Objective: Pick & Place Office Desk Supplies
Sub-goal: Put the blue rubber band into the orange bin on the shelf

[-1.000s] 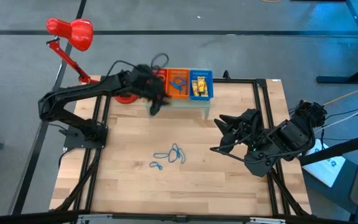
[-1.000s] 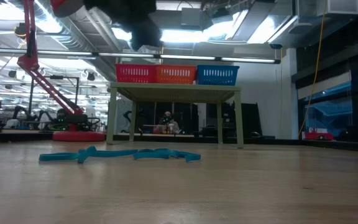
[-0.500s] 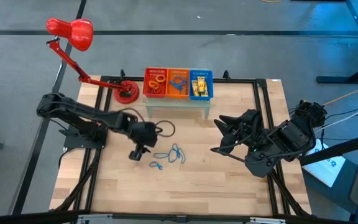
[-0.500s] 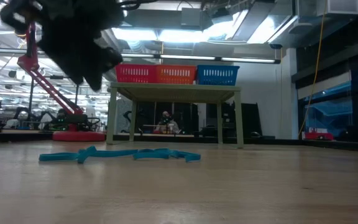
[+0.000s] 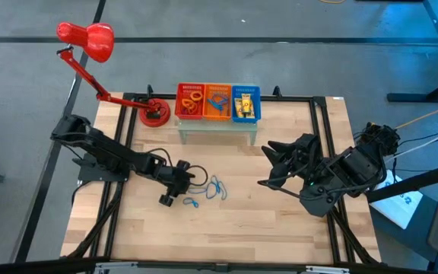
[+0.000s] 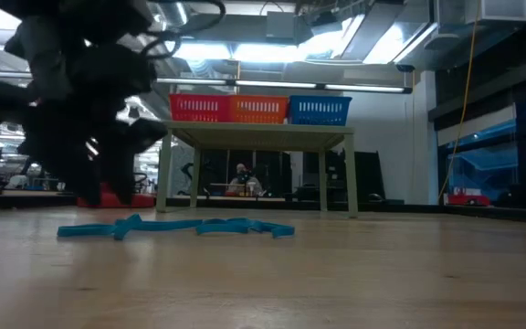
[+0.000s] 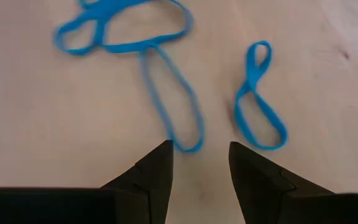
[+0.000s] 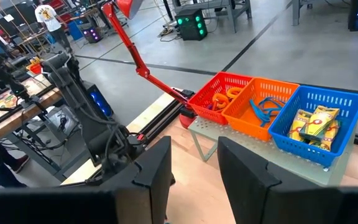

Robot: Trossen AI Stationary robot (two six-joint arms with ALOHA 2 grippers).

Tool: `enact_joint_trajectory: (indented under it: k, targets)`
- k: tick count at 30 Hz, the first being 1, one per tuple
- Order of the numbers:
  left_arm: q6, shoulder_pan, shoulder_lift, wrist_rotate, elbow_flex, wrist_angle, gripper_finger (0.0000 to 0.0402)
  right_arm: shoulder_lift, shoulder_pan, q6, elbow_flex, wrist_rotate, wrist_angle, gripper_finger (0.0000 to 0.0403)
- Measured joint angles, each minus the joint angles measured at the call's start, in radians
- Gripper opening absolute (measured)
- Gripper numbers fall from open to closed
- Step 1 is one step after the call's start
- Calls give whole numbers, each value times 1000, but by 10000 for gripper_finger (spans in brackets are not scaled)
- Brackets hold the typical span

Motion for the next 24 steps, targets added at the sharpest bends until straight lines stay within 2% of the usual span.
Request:
enact_joint_trajectory:
  k: [7, 24]
  targets:
    - [8, -24, 72, -1, 4, 43, 152, 0, -2, 1, 0, 0, 5, 132]
    - [11, -37, 94, -71, 2, 130, 152, 0, -2, 0, 0, -1, 5, 132]
